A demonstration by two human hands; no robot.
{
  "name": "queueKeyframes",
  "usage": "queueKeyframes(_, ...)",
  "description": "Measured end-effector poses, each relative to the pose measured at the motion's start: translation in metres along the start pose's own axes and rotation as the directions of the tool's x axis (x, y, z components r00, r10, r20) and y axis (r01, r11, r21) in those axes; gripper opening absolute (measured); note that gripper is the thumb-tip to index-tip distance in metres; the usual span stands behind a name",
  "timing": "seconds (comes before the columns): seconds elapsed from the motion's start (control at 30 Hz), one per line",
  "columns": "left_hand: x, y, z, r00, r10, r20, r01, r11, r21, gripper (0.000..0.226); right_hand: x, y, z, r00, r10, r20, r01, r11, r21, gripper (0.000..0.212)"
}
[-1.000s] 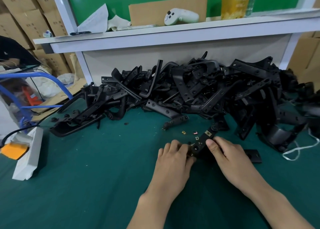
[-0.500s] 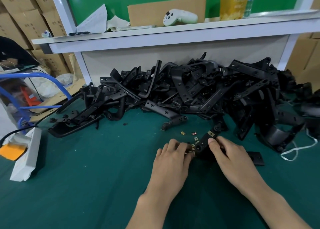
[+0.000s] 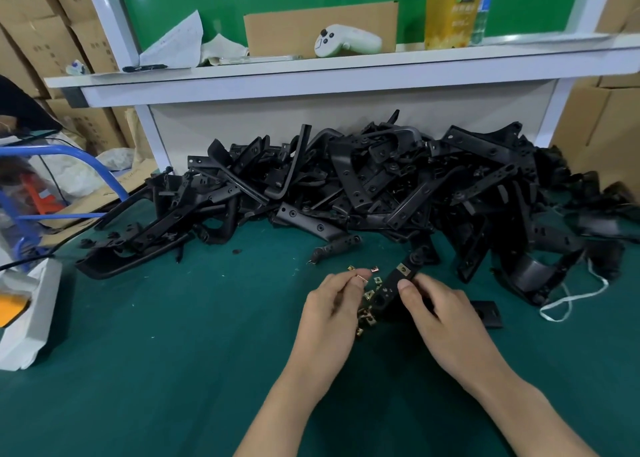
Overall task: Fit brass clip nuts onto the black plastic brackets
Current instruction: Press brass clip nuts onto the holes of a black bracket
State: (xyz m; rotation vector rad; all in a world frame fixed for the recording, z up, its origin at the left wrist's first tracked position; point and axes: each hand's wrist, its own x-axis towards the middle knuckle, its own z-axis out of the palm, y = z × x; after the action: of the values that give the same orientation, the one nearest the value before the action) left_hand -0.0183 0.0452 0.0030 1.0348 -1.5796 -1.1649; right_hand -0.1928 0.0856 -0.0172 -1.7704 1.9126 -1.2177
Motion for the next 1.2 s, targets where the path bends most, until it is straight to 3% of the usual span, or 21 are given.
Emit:
queueKeyframes(0.1, 0.002, 0.003, -0.001, 0.994, -0.104, 0.043, 0.112, 0.96, -0.256, 0.03, -0.001, 0.0, -0.001, 1.0, -0.006, -0.002, 0.006, 1.0, 0.012, 0.038)
queueKeyframes(0.2, 0.006, 0.005, -0.003, 0.977, -0.187, 0.105, 0.215, 0.837, -0.504, 0.023, -0.001, 0.0, 0.0, 1.0, -0.009, -0.027, 0.01, 0.999, 0.038, 0.031)
queueKeyframes(0.33, 0.008, 0.004, -0.006, 0.958, -0.226, 0.175, 0.284, 0.686, -0.67, 0.027, -0.001, -0.001, 0.0, 0.999, -0.011, -0.034, 0.013, 0.999, 0.041, 0.03)
queueKeyframes(0.57, 0.009, 0.004, -0.009, 0.941, -0.26, 0.217, 0.332, 0.579, -0.745, 0.029, -0.001, 0.0, 0.0, 1.0, -0.016, -0.015, 0.016, 0.999, 0.044, 0.03)
queueKeyframes(0.83, 0.011, 0.0, -0.01, 0.931, -0.307, 0.196, 0.346, 0.581, -0.736, 0.019, -0.001, -0.001, 0.0, 1.0, -0.012, -0.007, 0.012, 0.999, 0.049, 0.033)
queueKeyframes(1.07, 0.012, 0.0, -0.013, 0.901, -0.343, 0.267, 0.392, 0.377, -0.839, 0.021, -0.002, -0.002, -0.001, 1.0, 0.001, 0.008, -0.001, 1.0, 0.021, 0.031)
queueKeyframes(1.2, 0.012, 0.0, -0.013, 0.89, -0.36, 0.278, 0.404, 0.347, -0.846, 0.03, -0.003, -0.002, -0.002, 1.0, 0.001, 0.007, -0.001, 1.0, 0.02, 0.032)
